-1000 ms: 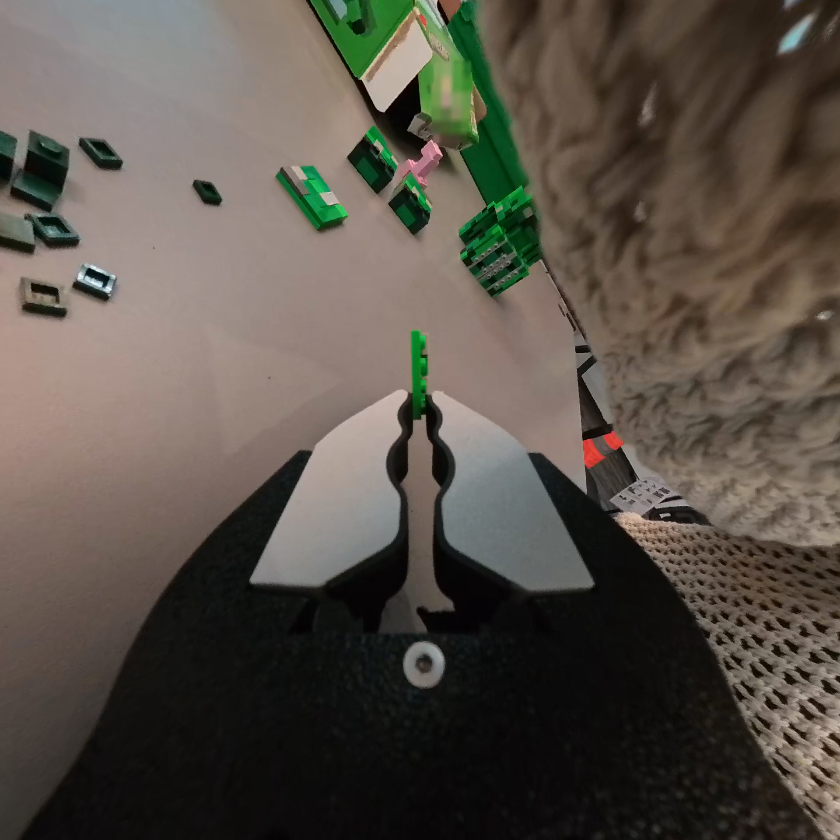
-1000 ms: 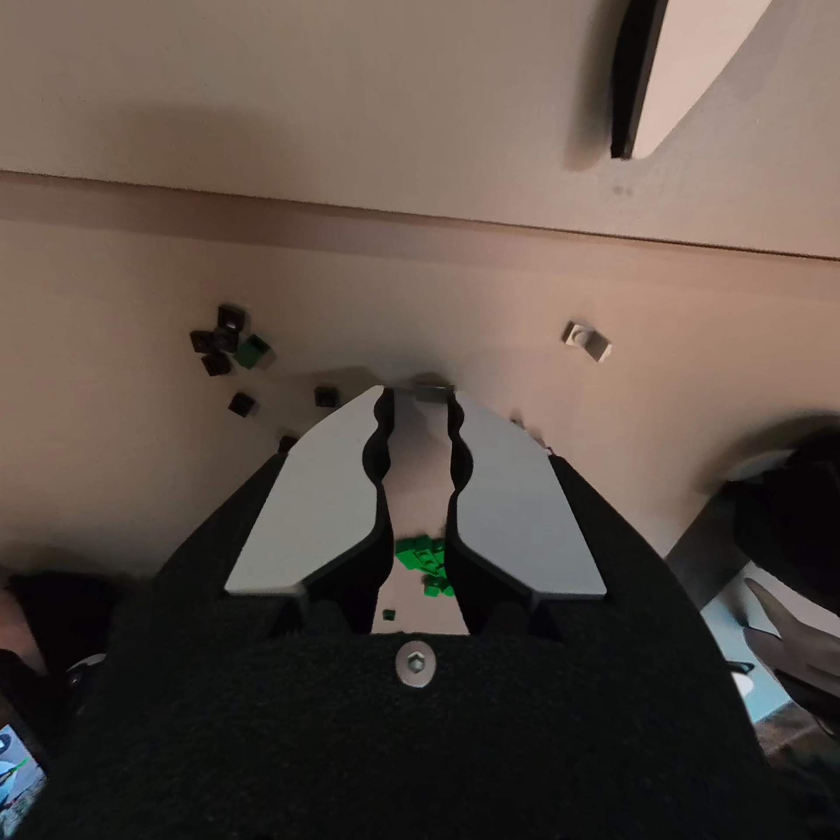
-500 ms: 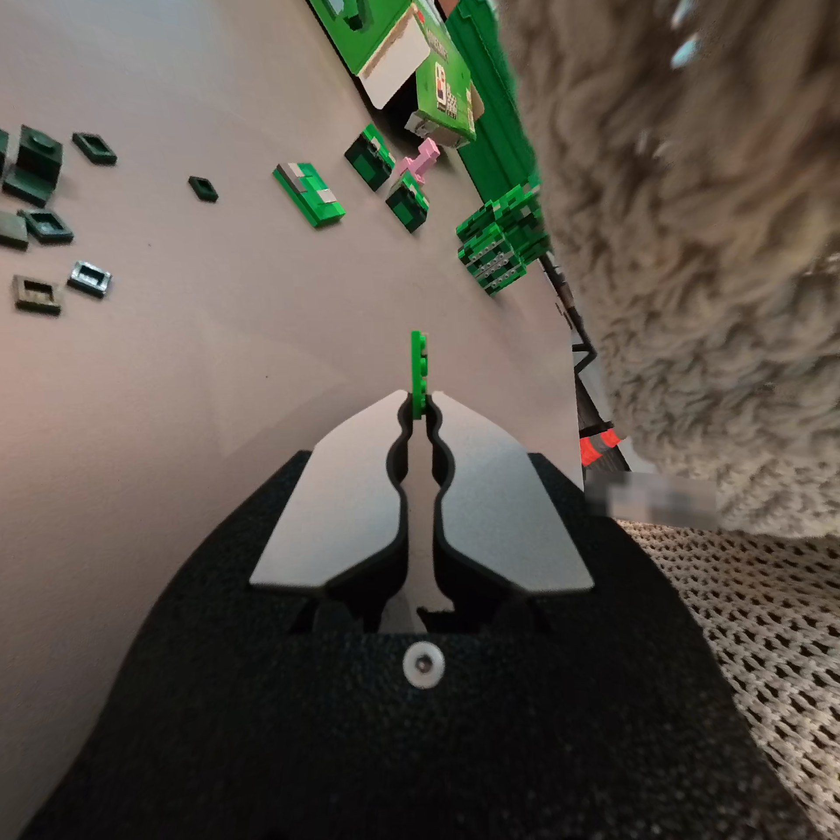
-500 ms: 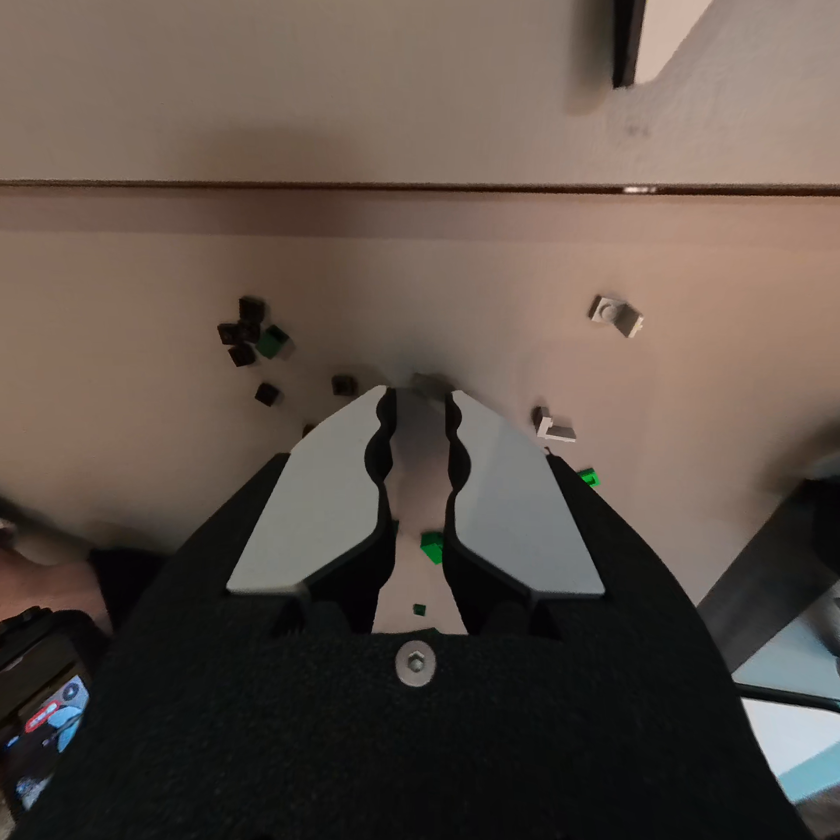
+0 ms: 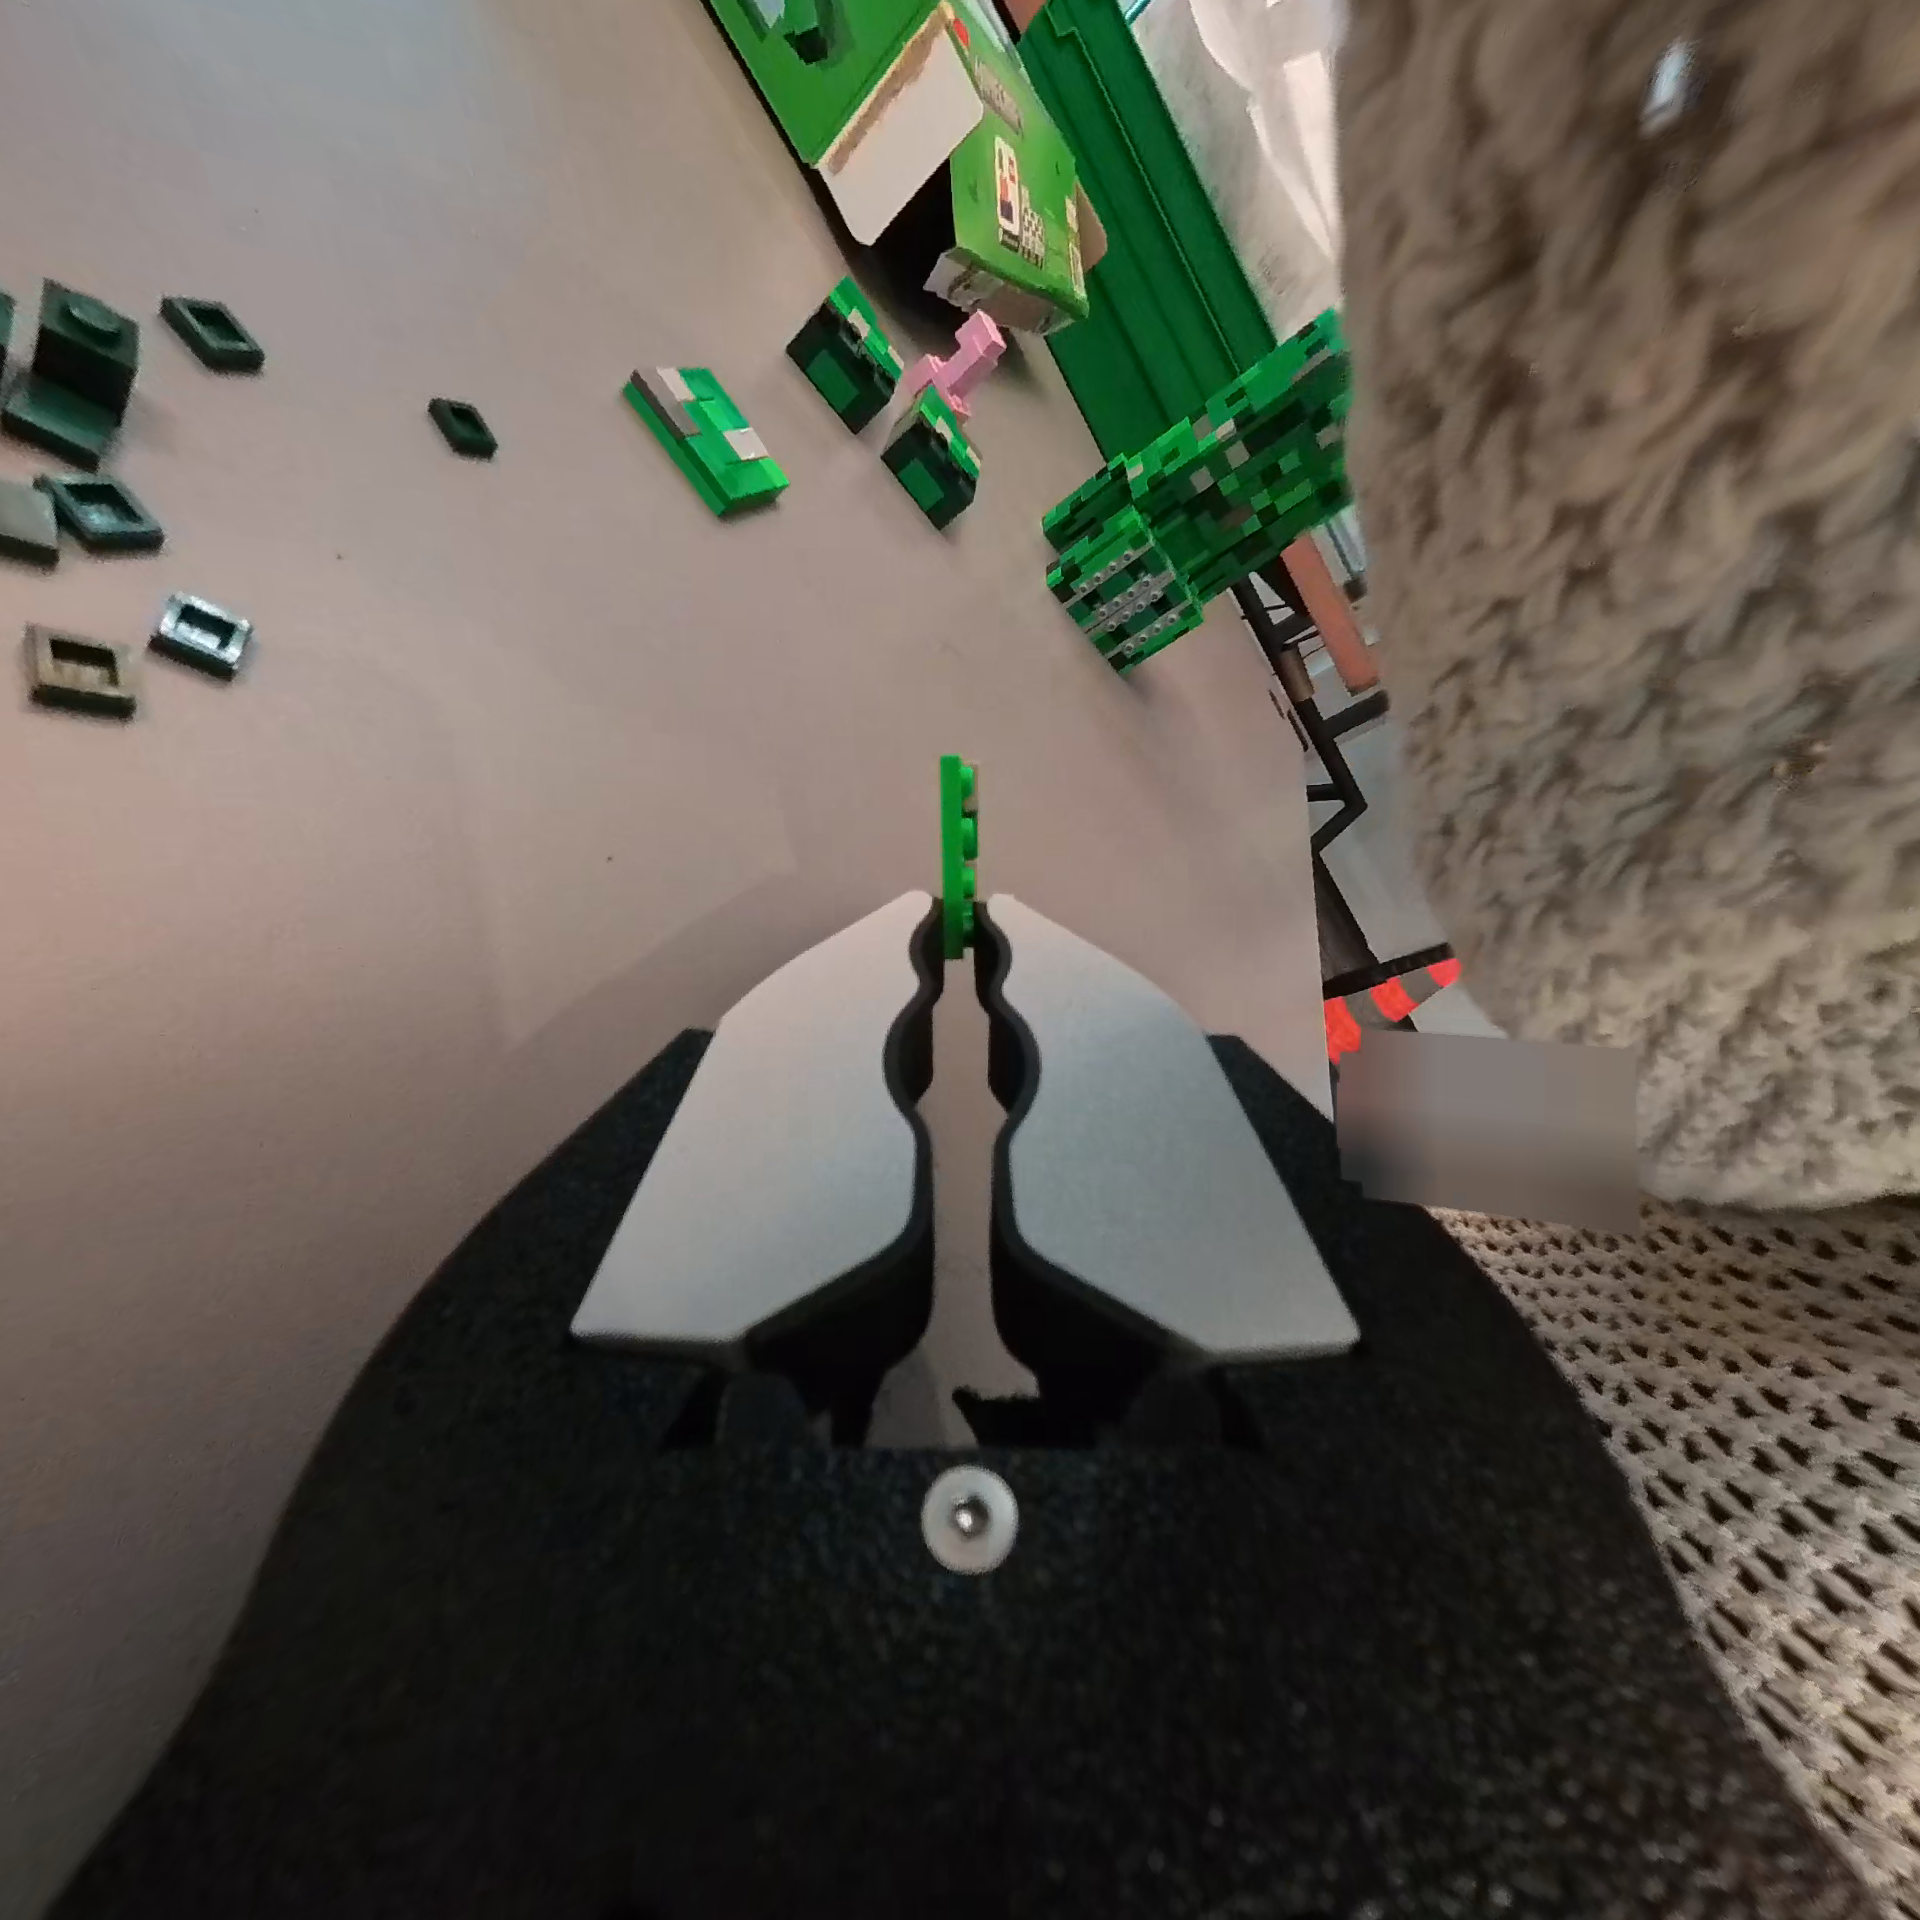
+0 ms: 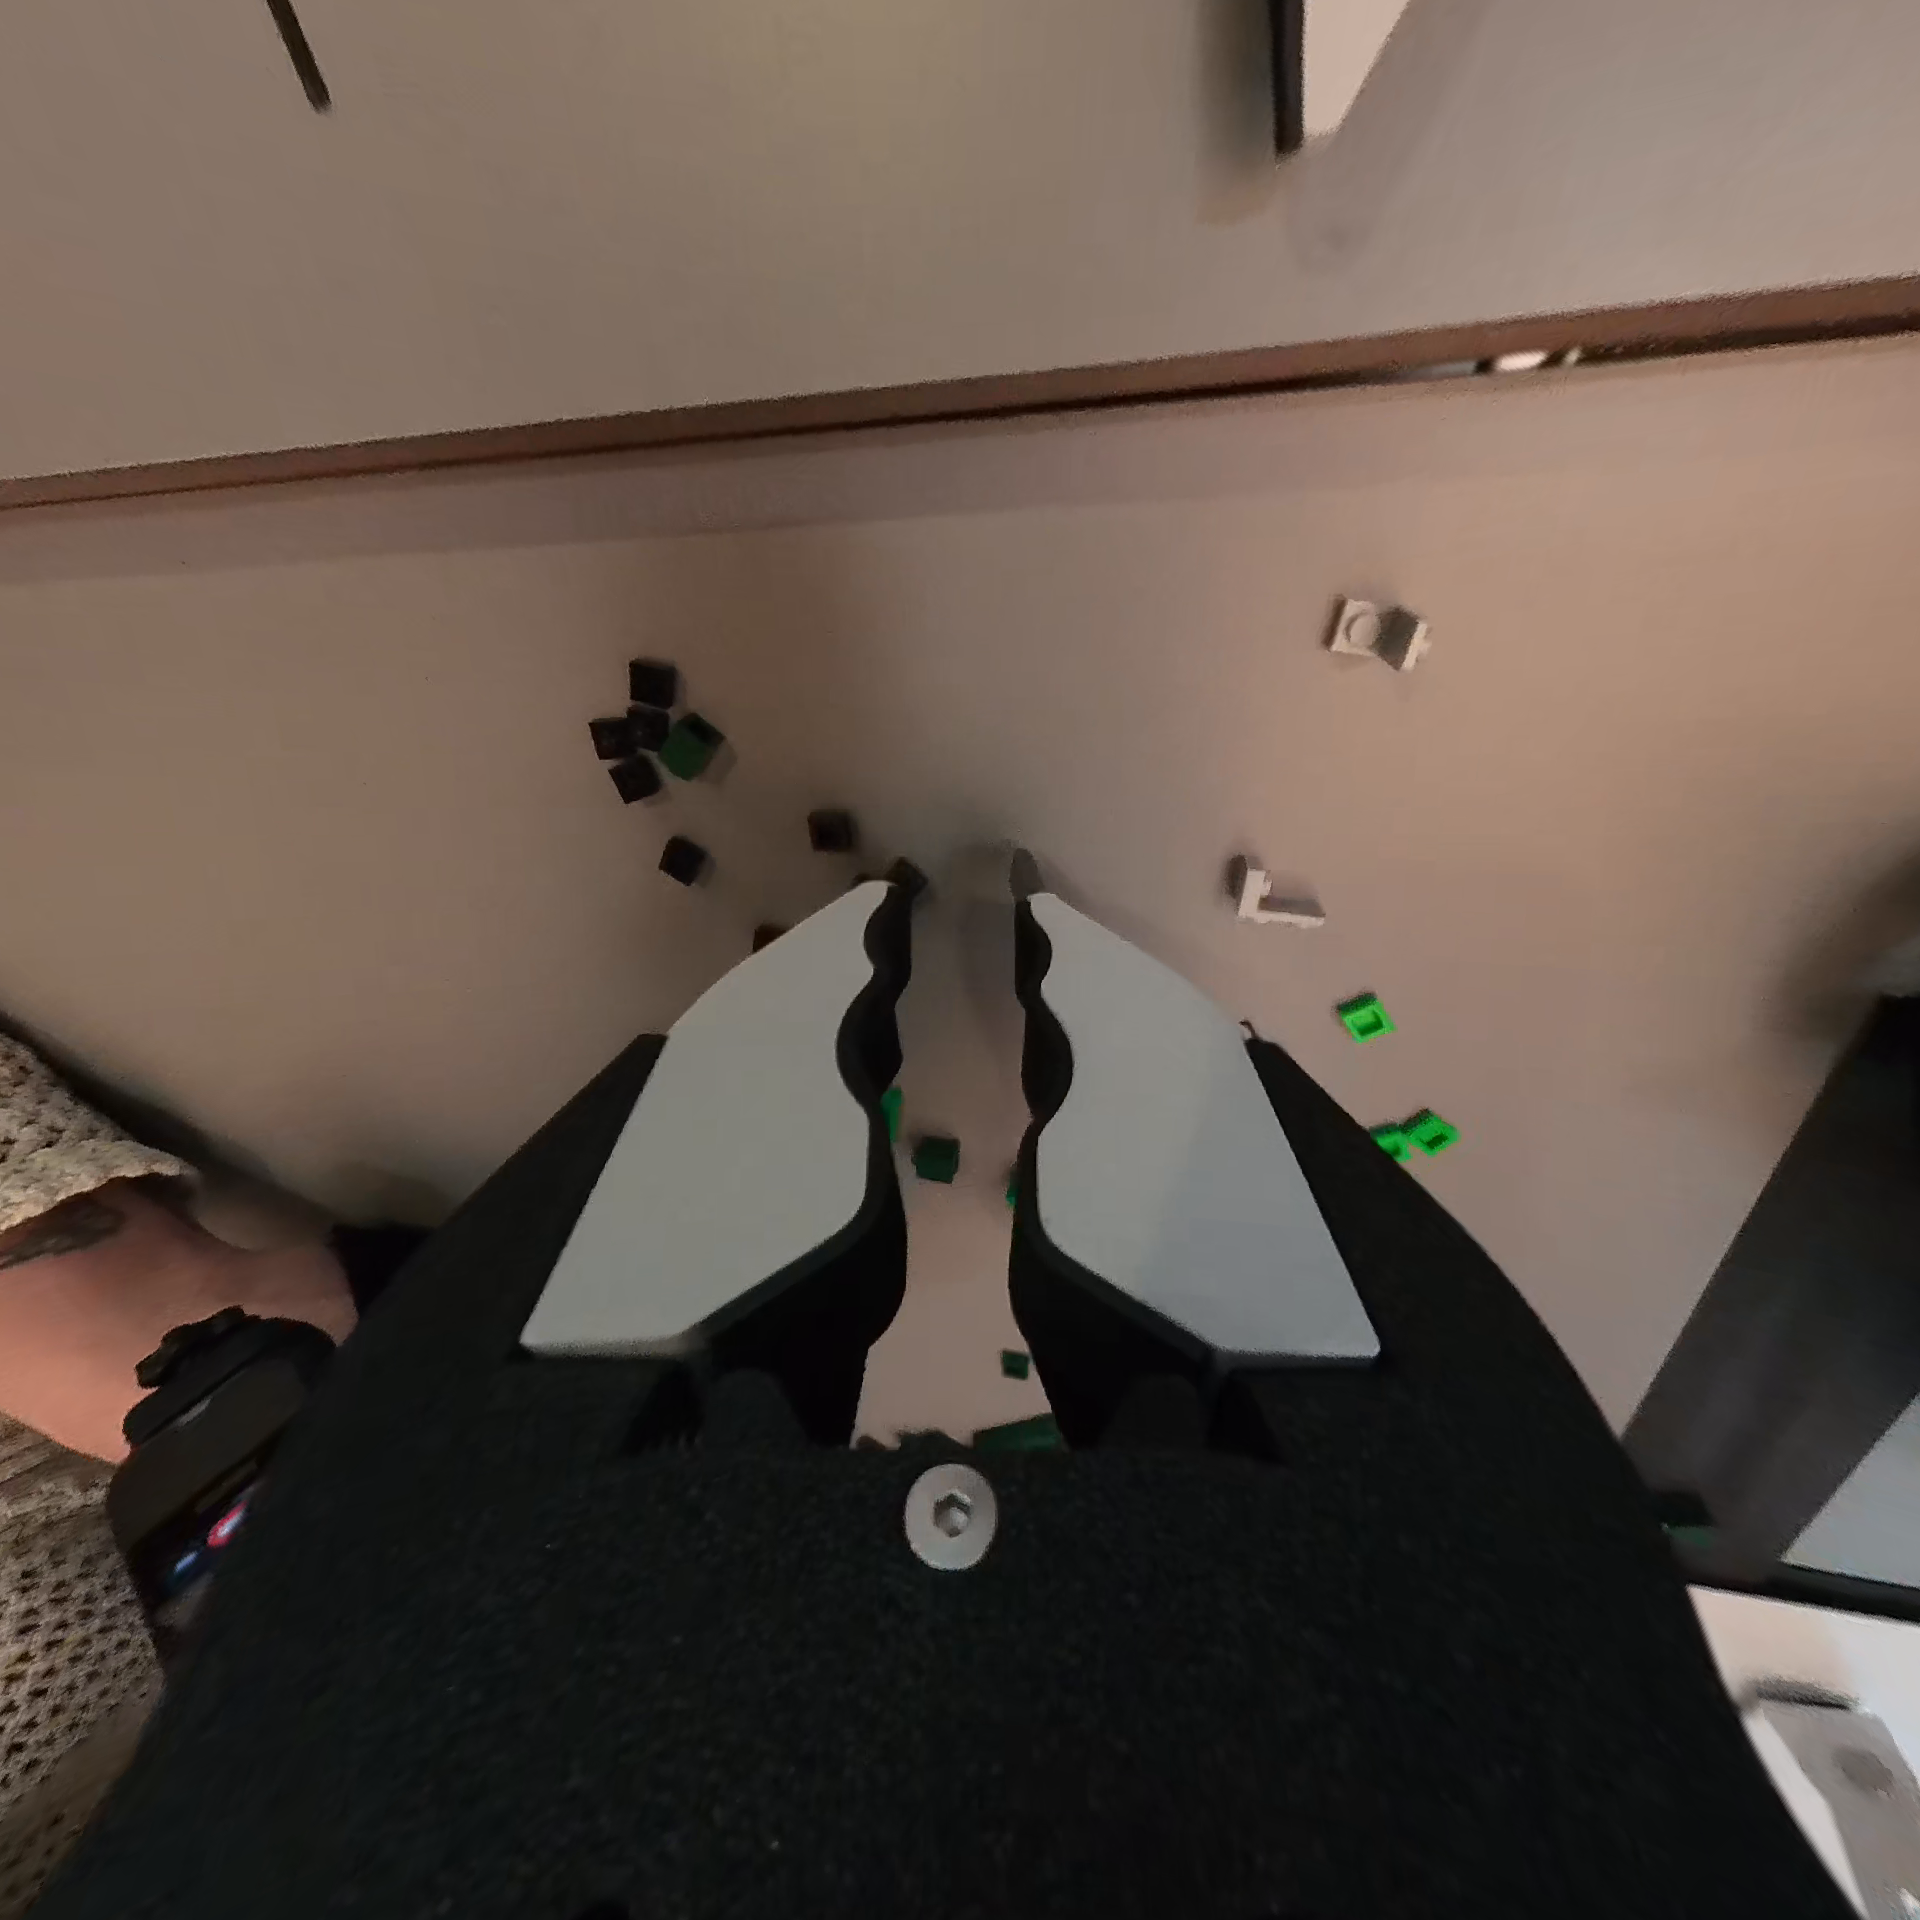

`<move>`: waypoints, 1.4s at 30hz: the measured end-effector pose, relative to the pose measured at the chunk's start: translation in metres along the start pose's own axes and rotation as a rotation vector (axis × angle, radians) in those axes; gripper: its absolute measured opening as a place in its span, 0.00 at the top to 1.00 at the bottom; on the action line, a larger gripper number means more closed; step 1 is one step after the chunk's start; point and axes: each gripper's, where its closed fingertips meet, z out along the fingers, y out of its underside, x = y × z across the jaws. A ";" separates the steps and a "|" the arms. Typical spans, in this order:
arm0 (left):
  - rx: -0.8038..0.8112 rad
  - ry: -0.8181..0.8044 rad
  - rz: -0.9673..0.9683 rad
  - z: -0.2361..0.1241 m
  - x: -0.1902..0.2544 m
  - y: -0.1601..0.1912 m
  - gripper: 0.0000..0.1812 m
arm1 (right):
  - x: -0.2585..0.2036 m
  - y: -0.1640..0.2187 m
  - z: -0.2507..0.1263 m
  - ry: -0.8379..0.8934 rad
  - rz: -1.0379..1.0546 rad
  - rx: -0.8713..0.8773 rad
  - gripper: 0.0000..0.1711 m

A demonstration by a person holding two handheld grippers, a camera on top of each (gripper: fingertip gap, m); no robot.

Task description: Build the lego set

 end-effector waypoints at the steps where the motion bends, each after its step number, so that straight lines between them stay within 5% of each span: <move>1: 0.000 0.000 0.001 0.000 0.000 0.000 0.98 | 0.001 0.002 -0.001 -0.004 0.007 0.001 0.89; 25: -0.011 0.009 -0.003 0.000 0.001 0.001 0.98 | 0.051 0.030 0.007 0.118 0.107 0.031 0.84; 42: -0.012 0.010 -0.005 0.000 0.001 0.002 0.98 | 0.051 0.029 0.013 0.181 0.001 0.029 0.91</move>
